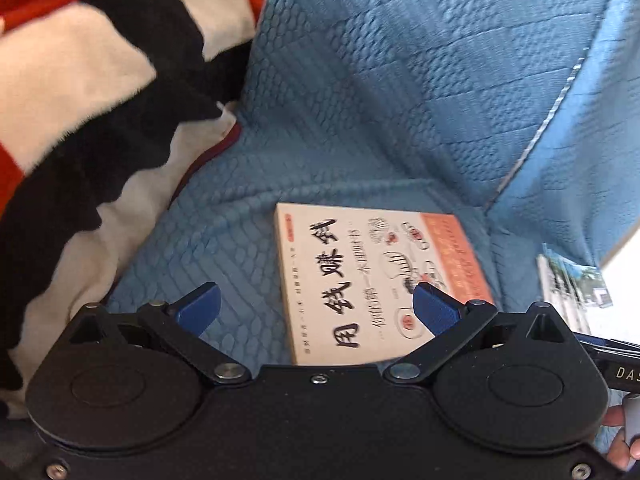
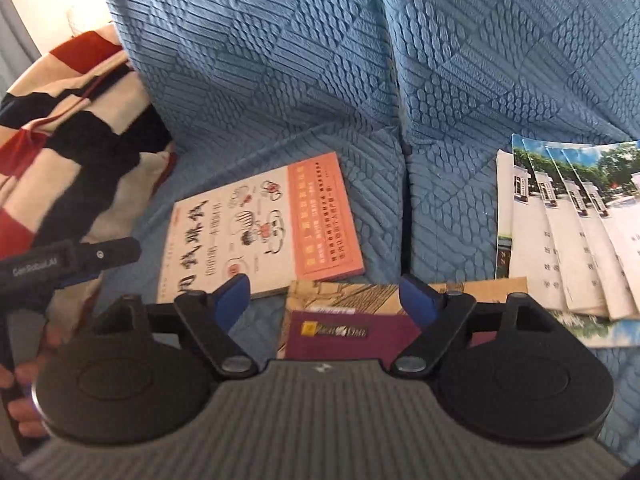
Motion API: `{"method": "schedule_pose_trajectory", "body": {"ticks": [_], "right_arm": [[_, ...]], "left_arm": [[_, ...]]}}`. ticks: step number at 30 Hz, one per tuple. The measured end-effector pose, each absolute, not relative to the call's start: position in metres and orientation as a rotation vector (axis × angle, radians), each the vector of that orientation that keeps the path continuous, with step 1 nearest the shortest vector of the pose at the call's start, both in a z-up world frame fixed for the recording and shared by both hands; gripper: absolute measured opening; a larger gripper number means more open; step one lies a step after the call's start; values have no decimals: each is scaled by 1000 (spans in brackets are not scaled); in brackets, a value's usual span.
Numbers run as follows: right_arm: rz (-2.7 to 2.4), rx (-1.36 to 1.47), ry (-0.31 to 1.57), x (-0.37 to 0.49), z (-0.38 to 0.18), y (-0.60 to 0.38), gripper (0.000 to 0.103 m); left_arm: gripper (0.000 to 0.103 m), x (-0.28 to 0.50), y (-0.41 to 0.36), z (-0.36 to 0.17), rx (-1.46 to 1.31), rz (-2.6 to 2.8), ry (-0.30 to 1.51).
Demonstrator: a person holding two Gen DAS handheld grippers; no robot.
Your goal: Organize objects
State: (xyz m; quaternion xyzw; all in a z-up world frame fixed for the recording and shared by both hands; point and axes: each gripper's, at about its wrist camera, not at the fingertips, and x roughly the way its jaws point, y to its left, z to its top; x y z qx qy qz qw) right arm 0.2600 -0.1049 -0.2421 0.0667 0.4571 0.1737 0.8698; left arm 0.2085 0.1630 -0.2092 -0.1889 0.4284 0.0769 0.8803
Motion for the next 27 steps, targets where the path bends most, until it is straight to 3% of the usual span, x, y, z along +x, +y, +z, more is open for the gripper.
{"method": "schedule_pose_trajectory", "body": {"ticks": [11, 15, 18, 25, 27], "right_arm": [[357, 100, 995, 297, -282, -100, 83], [374, 92, 999, 303, -291, -97, 82], [398, 115, 1011, 307, -295, -95, 71], [409, 153, 1013, 312, -298, -98, 72], [407, 169, 1016, 314, -299, -100, 71]], "left_arm": [[100, 230, 181, -250, -481, 119, 960], [94, 230, 185, -257, -516, 98, 964], [85, 230, 188, -257, -518, 105, 952], [68, 228, 191, -255, -509, 101, 930], [58, 228, 191, -256, -507, 87, 930]]}}
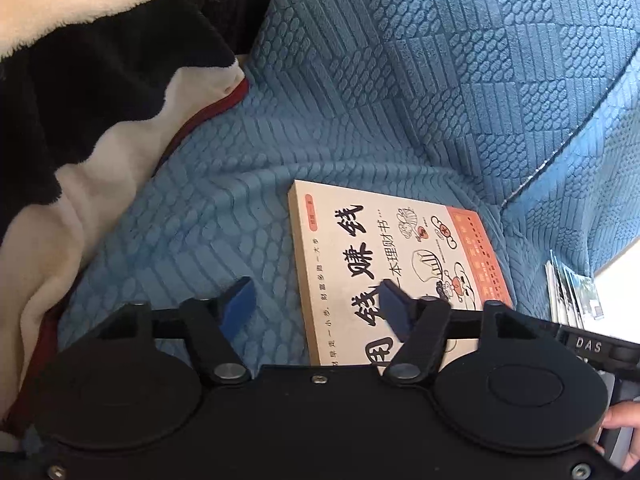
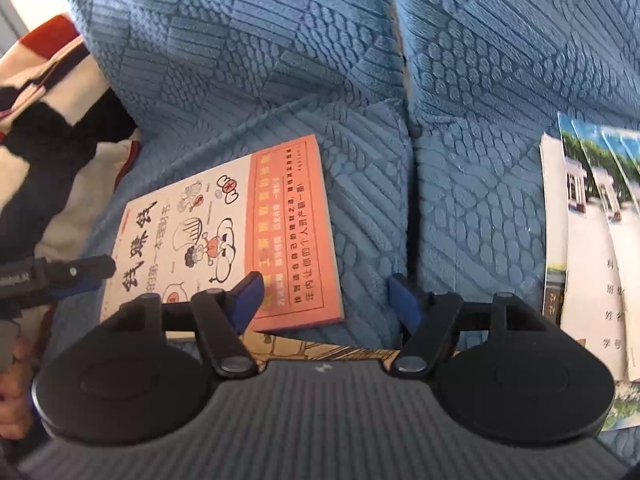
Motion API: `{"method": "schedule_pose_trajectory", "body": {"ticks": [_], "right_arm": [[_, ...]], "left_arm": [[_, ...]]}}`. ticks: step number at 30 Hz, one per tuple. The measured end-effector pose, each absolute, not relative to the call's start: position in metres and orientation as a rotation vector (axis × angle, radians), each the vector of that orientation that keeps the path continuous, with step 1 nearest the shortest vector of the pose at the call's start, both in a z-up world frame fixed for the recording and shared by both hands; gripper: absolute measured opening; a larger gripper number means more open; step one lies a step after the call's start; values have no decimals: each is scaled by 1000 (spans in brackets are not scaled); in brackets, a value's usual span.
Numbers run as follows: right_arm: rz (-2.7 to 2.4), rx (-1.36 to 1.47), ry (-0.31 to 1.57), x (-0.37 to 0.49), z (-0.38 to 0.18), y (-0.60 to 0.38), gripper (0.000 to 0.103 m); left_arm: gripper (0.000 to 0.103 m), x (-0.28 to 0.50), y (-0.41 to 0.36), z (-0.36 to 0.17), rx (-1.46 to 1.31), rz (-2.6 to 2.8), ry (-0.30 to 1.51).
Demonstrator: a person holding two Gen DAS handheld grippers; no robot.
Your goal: Organize objects
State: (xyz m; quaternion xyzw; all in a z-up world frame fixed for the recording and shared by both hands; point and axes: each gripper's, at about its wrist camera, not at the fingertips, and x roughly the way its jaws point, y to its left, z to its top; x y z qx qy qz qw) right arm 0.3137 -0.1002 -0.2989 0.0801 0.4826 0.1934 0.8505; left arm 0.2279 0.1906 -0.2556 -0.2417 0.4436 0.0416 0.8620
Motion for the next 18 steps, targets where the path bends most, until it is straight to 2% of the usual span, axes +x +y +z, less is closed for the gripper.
{"method": "schedule_pose_trajectory", "body": {"ticks": [2, 8, 11, 18], "right_arm": [[403, 143, 985, 311, -295, -99, 66], [485, 165, 926, 309, -288, -91, 66], [467, 190, 953, 316, -296, -88, 56], [486, 202, 959, 323, -295, -88, 56]], "left_arm": [[53, 227, 189, -256, -496, 83, 930], [38, 225, 195, -257, -534, 85, 929], [32, 224, 198, -259, -555, 88, 927], [29, 224, 195, -261, -579, 55, 929]]}}
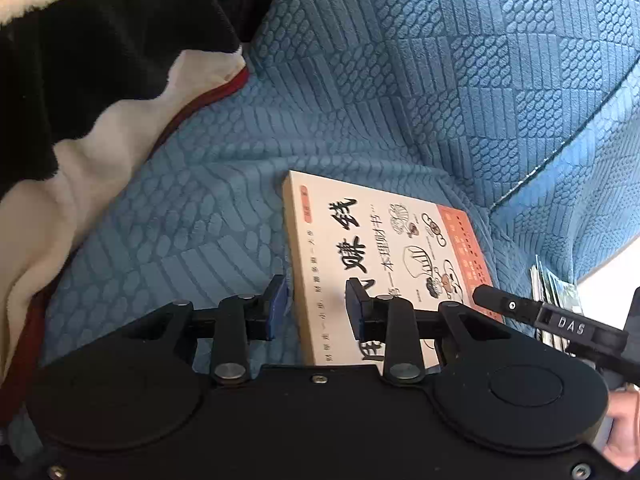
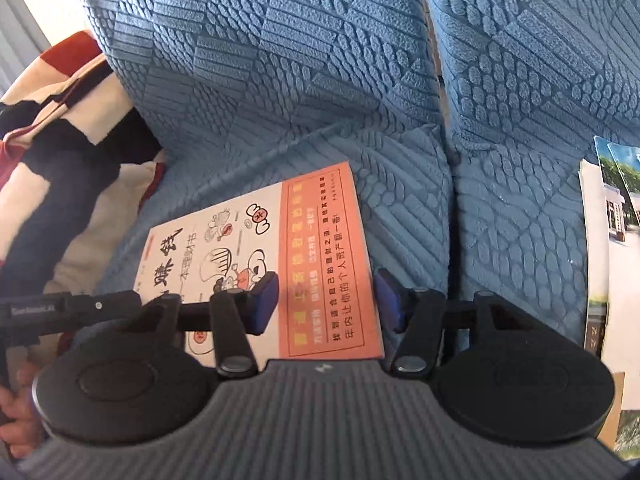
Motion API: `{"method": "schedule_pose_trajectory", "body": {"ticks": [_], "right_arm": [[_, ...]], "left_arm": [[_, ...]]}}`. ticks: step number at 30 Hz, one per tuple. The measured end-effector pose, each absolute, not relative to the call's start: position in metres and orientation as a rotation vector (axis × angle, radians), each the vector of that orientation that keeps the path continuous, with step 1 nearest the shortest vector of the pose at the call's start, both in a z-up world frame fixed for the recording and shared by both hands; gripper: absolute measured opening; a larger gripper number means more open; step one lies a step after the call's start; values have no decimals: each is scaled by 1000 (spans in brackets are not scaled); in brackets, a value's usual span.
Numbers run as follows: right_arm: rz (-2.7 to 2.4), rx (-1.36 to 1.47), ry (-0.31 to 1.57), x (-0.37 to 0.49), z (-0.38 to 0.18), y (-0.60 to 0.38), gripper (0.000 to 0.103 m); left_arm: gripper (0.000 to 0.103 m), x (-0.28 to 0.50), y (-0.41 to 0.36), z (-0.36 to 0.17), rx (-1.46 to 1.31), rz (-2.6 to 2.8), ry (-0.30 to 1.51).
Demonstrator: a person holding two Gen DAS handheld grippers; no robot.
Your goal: Organize objects
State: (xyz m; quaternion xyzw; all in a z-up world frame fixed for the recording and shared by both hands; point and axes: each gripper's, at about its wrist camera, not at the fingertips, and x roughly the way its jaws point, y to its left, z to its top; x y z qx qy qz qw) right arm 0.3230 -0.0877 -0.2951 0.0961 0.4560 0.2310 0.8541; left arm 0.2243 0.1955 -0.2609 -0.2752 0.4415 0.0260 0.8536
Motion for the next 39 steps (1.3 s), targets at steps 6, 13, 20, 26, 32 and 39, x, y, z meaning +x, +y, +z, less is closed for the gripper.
{"method": "schedule_pose_trajectory", "body": {"ticks": [6, 13, 20, 26, 32, 39], "right_arm": [[595, 449, 914, 328, -294, -120, 57], [738, 748, 836, 329, -284, -149, 57], [797, 1020, 794, 323, -295, -165, 56], [808, 1025, 779, 324, -282, -156, 56], [816, 1062, 778, 330, -280, -145, 56], [839, 1129, 757, 341, -283, -128, 56]], "left_arm": [[30, 225, 185, -258, -498, 47, 931], [30, 225, 193, -259, -569, 44, 930], [31, 223, 199, -260, -623, 55, 921], [36, 222, 196, -252, -595, 71, 907], [43, 217, 197, -246, -585, 96, 890], [59, 210, 198, -235, -543, 136, 840]]}}
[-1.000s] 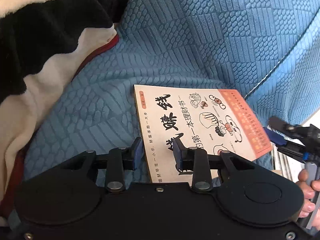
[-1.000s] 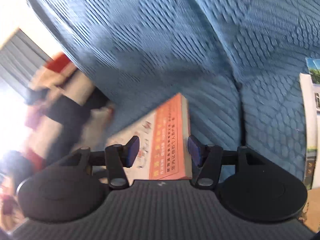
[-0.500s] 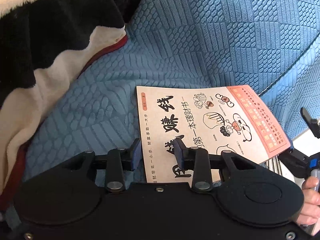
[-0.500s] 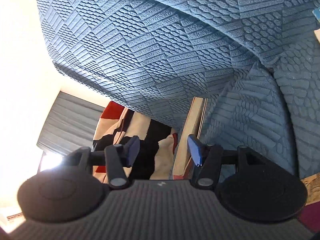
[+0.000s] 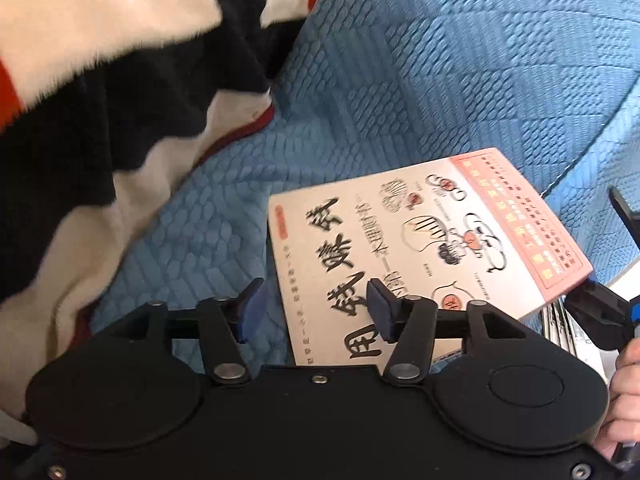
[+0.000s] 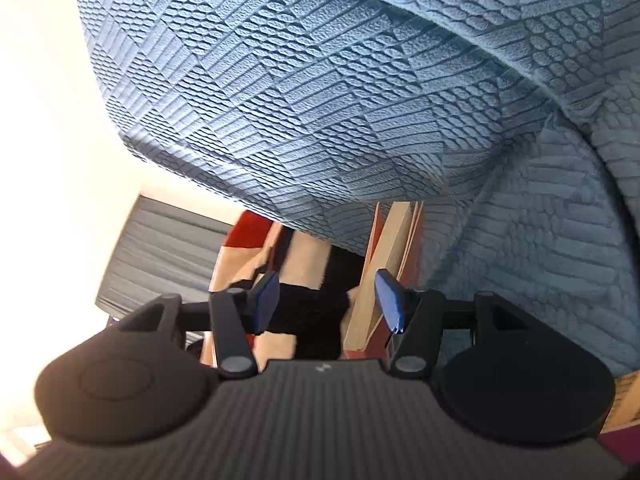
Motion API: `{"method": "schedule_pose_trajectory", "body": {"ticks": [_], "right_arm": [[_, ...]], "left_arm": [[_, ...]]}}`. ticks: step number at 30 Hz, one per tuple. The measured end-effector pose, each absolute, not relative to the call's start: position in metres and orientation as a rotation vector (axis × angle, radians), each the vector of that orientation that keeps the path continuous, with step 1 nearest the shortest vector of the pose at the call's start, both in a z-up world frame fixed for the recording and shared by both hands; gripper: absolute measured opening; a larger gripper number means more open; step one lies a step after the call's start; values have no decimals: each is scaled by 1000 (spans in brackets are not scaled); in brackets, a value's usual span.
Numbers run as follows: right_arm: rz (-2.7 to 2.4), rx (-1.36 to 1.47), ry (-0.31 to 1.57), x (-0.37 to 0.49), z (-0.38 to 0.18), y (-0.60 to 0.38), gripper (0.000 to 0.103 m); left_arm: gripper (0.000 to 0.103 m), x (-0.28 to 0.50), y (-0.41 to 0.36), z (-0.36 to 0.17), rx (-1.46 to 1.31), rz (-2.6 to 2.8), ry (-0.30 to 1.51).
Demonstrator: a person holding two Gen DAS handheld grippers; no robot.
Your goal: Organize objects
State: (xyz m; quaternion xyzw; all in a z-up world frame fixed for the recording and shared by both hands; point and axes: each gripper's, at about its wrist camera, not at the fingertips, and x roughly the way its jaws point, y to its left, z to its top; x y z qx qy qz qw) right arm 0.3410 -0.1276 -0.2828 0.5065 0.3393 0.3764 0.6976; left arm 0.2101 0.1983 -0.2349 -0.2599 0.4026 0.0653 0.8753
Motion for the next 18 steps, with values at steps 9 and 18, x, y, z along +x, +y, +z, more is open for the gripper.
{"method": "schedule_pose_trajectory", "body": {"ticks": [9, 18], "right_arm": [[892, 1095, 769, 350, -273, -107, 48], [807, 820, 877, 347, -268, -84, 47]], "left_arm": [[78, 197, 183, -207, -479, 20, 699], [78, 212, 197, -229, -609, 35, 830]]}}
